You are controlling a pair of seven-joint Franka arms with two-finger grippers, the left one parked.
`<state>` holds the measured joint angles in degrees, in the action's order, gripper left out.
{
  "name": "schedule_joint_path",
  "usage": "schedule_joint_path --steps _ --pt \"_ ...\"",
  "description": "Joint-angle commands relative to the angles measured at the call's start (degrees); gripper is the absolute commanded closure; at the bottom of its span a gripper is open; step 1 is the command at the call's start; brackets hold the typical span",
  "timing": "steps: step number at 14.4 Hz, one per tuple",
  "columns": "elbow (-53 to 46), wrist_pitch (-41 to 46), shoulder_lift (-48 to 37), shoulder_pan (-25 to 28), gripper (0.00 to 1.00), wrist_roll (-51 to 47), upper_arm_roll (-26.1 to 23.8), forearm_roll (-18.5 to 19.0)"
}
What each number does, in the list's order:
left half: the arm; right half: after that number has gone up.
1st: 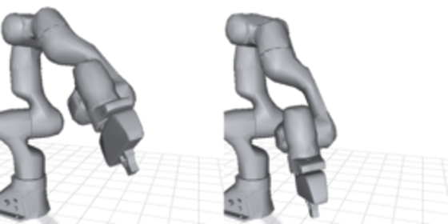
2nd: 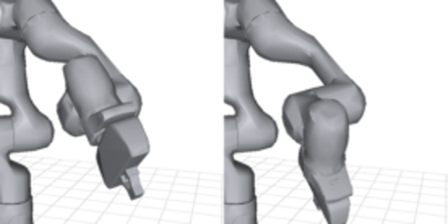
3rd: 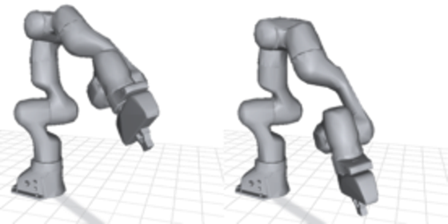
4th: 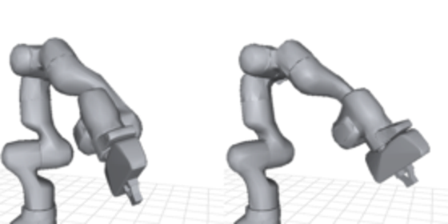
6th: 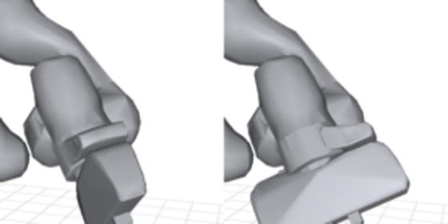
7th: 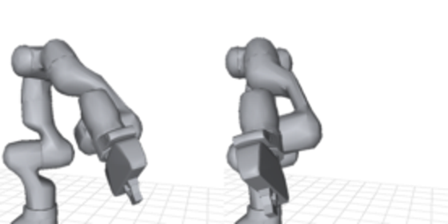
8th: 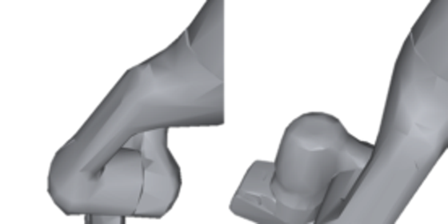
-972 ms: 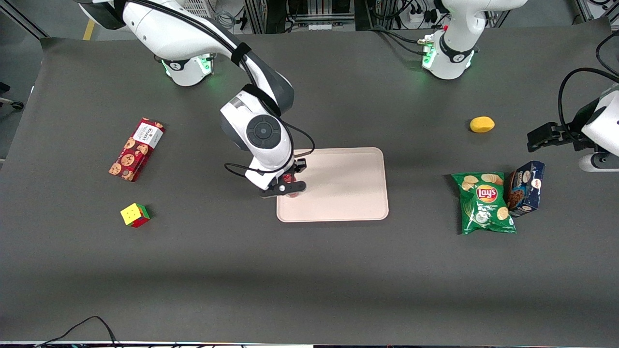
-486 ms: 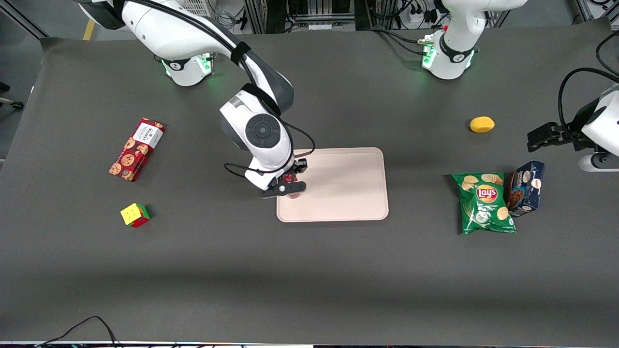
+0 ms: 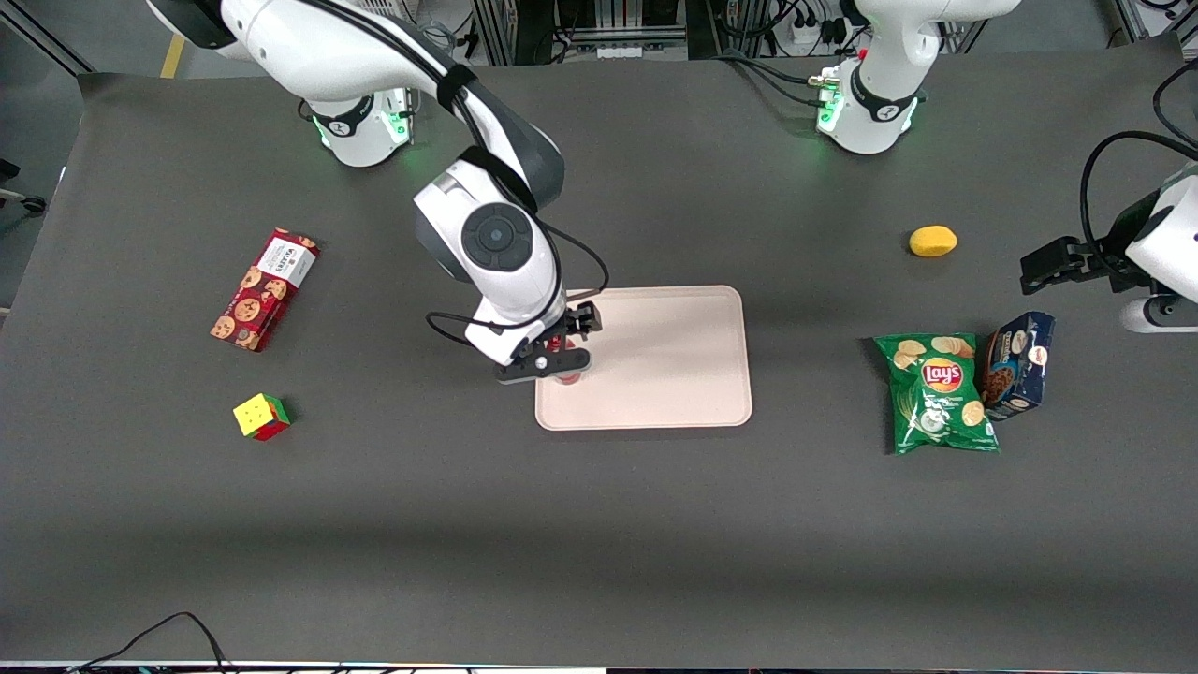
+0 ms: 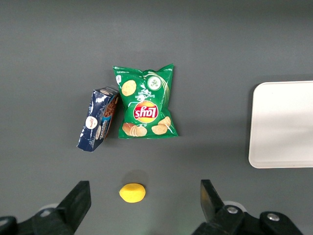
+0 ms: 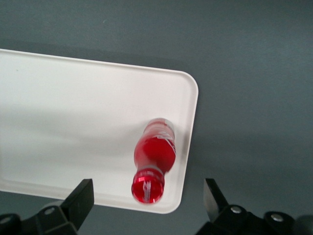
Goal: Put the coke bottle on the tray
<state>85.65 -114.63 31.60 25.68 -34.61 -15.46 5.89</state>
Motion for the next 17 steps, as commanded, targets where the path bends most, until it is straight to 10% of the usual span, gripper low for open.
schedule_joint_path --steps 1,11,17 --pt "0.39 6.50 -8.19 -0.45 0.00 -0.29 -0.01 0.26" --pt "19.88 10.75 -33.16 -13.10 0.00 7.43 0.51 -4.19" --pt "21.68 17.13 -39.95 -16.44 0.00 18.34 12.45 -8.09"
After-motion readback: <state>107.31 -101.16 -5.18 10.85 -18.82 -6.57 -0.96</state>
